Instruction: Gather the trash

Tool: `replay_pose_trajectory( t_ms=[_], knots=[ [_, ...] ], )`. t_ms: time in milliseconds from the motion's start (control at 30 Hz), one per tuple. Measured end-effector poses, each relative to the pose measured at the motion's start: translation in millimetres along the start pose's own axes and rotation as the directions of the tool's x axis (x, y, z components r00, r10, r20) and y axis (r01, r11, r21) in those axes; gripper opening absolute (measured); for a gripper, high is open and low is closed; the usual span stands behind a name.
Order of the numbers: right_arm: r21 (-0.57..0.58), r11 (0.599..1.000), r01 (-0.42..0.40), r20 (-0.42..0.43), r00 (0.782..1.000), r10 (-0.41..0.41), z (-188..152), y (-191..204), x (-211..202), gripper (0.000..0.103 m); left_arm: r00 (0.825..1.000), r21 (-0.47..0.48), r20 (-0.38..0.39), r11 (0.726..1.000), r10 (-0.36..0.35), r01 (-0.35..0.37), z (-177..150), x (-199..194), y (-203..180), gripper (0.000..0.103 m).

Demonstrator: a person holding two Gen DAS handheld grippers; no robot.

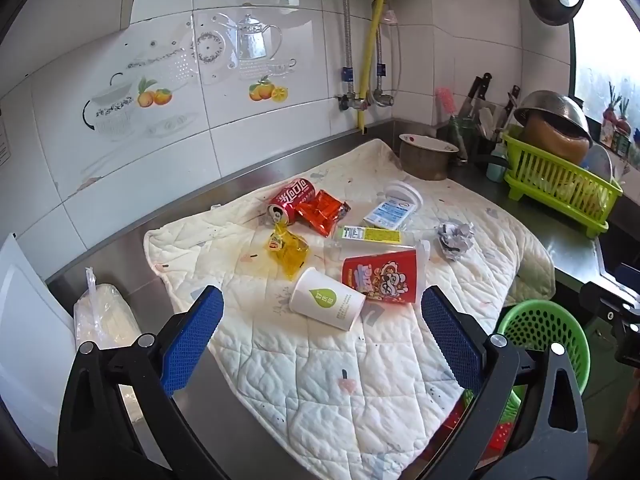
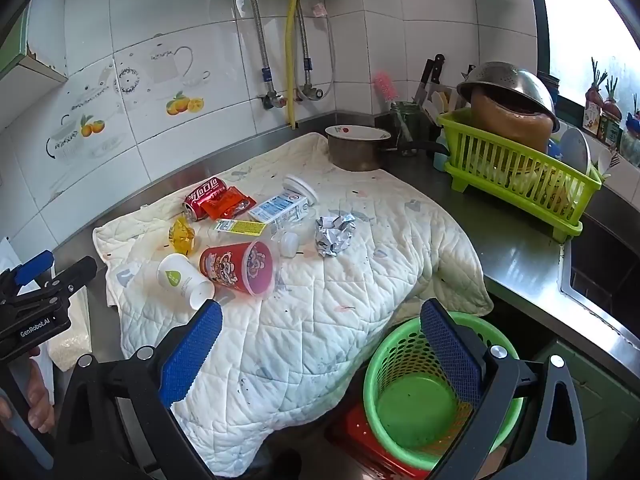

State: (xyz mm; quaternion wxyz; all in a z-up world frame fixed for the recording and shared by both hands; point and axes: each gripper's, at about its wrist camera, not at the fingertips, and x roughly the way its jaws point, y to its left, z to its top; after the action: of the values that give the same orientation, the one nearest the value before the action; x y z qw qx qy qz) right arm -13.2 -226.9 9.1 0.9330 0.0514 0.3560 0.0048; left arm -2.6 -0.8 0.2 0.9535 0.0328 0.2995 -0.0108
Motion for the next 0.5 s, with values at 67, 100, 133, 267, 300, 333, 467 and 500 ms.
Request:
replay_pose_trajectory(
  t_ms=[67,100,133,267,300,333,467,500],
  knots=[
    [-0.001,1.000,0.001,0.001,1.000,-0.001,-0.1,0.5,0.1,0.096,1.000,-0.001,-0.003,1.000,-0.004,0.004,0.1,0.3,2.0,0.098],
    [0.000,1.000,0.001,0.001,1.000,-0.001,1.1,-1.3,-0.6,0.096,1.000,-0.003,-0.002,1.000,-0.003,0.003,0.4,0.2,3.4,0.098],
    [0.000,1.000,0.001,0.002,1.000,-0.001,1.1,-1.2,-0.7,0.096,1.000,-0.005,-0.002,1.000,-0.002,0.002,0.9,0.0,4.9,0.098],
    [0.001,1.000,0.002,0.003,1.000,-0.002,1.0,-0.3,0.3,0.096,1.000,-0.001,-0.005,1.000,-0.006,0.006,0.0,2.8,-2.3,0.098],
    [0.001,1.000,0.001,0.002,1.000,-0.001,1.1,-0.2,0.1,0.096,1.000,-0.001,-0.007,1.000,-0.007,0.007,0.0,3.4,-2.1,0.098],
    [0.000,1.000,0.002,0.002,1.000,-0.002,1.5,-0.2,-0.1,0.096,1.000,-0.001,-0.009,1.000,-0.007,0.007,-0.1,4.0,-1.8,0.098],
    [-0.001,1.000,0.000,0.001,1.000,0.000,1.1,-0.8,0.3,0.096,1.000,0.000,-0.004,1.000,0.004,-0.004,0.1,4.0,-1.3,0.098],
    [-0.002,1.000,-0.002,0.000,1.000,0.002,1.4,-1.2,-0.1,0.096,1.000,0.001,-0.001,1.000,0.006,-0.006,0.4,3.6,-1.0,0.098]
  ],
)
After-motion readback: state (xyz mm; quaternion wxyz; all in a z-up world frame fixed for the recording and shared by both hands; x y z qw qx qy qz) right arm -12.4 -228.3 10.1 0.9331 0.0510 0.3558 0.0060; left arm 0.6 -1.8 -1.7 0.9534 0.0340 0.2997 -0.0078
